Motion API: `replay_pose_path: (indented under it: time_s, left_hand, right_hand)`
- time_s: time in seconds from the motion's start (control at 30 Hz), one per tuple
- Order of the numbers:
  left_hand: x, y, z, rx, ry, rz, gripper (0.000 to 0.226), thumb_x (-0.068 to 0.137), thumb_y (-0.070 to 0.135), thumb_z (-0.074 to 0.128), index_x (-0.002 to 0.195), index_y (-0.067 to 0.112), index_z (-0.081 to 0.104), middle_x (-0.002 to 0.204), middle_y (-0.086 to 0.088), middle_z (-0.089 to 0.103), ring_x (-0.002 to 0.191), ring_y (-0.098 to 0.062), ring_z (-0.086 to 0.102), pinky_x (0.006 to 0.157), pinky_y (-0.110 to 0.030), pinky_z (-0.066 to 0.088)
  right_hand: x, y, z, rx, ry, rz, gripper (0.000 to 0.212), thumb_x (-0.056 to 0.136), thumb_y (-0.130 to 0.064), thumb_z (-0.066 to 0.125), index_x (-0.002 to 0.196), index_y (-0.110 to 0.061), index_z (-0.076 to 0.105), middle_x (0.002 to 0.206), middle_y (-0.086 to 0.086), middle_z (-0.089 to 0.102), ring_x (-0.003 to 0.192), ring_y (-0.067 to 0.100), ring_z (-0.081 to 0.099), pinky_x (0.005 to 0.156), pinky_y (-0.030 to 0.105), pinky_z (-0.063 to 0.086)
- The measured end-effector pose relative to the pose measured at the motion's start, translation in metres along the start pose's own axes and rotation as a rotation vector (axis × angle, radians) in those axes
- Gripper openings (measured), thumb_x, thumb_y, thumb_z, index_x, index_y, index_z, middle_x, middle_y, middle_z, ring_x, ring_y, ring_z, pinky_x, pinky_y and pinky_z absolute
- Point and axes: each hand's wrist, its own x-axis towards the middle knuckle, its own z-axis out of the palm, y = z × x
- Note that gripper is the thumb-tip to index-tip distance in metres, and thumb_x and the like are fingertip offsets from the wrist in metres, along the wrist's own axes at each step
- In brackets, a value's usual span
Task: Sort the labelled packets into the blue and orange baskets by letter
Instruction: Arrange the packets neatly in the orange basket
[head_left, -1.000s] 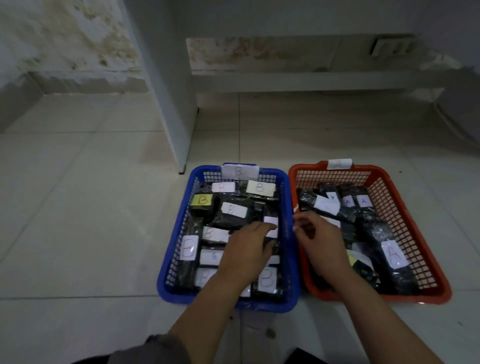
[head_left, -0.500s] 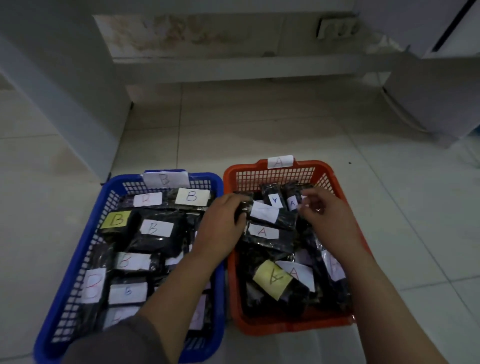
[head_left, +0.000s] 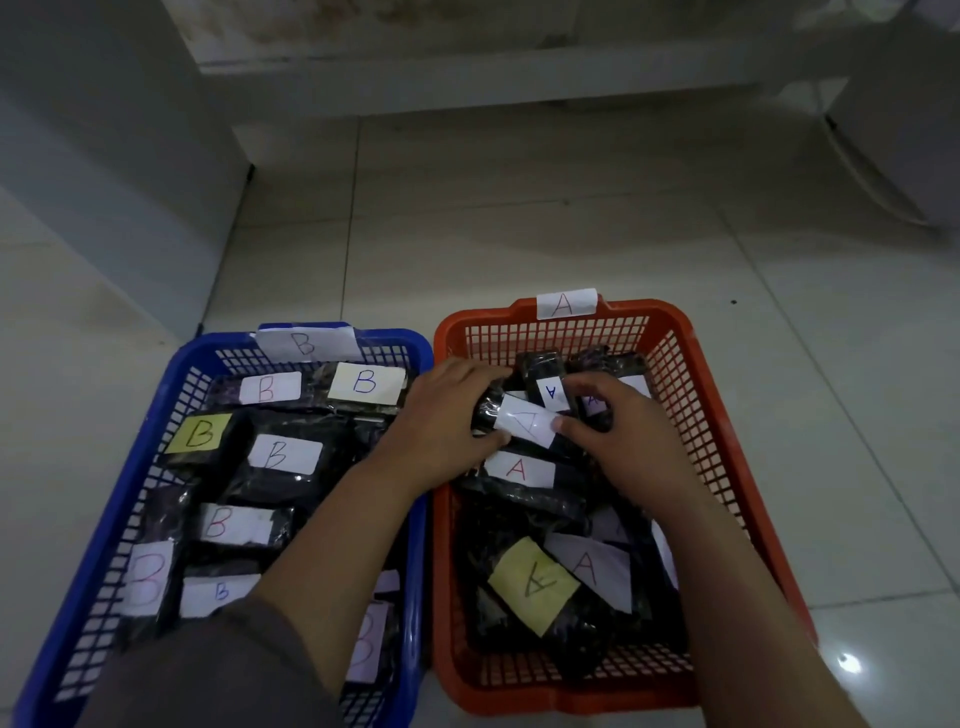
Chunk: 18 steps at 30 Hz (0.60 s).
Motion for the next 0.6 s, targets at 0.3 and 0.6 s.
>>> replay_pose_path:
  time_s: [0.3, 0.6]
  left_hand:
    - [0.003, 0.007, -0.013, -0.02, 0.03, 0.012, 0.046, 0.072, 0.022, 0.076, 0.115, 0.027, 0.06, 0.117, 0.011, 0.054, 0.114, -0.01, 0.042, 0.099, -0.032, 0.033]
    - [0.024, 0.027, -0.028, -0.252, 0.137, -0.068, 0.064, 0.084, 0.012, 0.066, 0.138, 0.035, 0.041, 0.139, 0.006, 0.031, 0.117, 0.0, 0.029, 0.1, -0.019, 0.027]
  right_hand:
    - [-0.004, 0.0, -0.004, 0.097, -0.006, 0.02, 0.042, 0.083, -0.028, 0.069, 0.123, -0.028, 0.057, 0.111, -0.014, 0.059, 0.1, 0.004, 0.053, 0.08, 0.019, 0.042]
    - [-0.007, -0.004, -0.01, 0.147, 0.101, 0.084, 0.045, 0.085, -0.023, 0.067, 0.128, -0.02, 0.055, 0.114, -0.004, 0.062, 0.092, 0.007, 0.055, 0.064, 0.012, 0.036]
